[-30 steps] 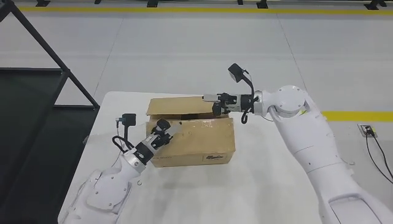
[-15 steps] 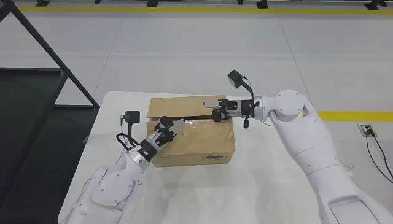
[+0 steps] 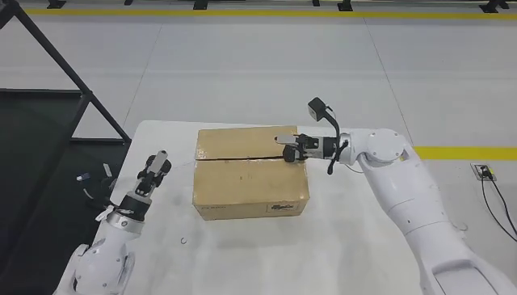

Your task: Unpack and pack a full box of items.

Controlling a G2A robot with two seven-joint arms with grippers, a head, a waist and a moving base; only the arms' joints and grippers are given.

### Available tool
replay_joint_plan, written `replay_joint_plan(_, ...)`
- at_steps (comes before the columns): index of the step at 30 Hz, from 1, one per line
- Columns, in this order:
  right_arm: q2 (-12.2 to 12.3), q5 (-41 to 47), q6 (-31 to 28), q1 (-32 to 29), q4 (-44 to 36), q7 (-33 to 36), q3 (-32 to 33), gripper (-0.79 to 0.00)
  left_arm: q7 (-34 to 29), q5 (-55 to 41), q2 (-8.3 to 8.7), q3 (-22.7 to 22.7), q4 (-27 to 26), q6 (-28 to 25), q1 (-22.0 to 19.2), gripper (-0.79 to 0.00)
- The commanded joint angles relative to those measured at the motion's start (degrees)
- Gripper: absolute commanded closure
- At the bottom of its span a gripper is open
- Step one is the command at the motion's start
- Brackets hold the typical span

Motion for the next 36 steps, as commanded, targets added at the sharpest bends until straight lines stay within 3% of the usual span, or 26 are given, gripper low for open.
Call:
replay_joint_plan(1,-0.1,0.2,0.1,0.2,0.4,0.2,-0.2,-0.785,-0.4,-2.0,0.08,-1.4,0.0,-1.7,2.2,-0.785)
replay_joint_plan(16,-0.3,0.5,-0.2,0.7,1.0,0.3,-0.8,-0.785,-0.4,-1.6,0.04,-1.2,-0.1,-1.3,2.5,-0.785)
replay_joint_plan(36,1.2,0.2,3.4,-4.0,-5.8,-1.4,0.5,-0.785,8.1,6.7,-1.40,3.3,5.6,2.5,2.2,-0.785)
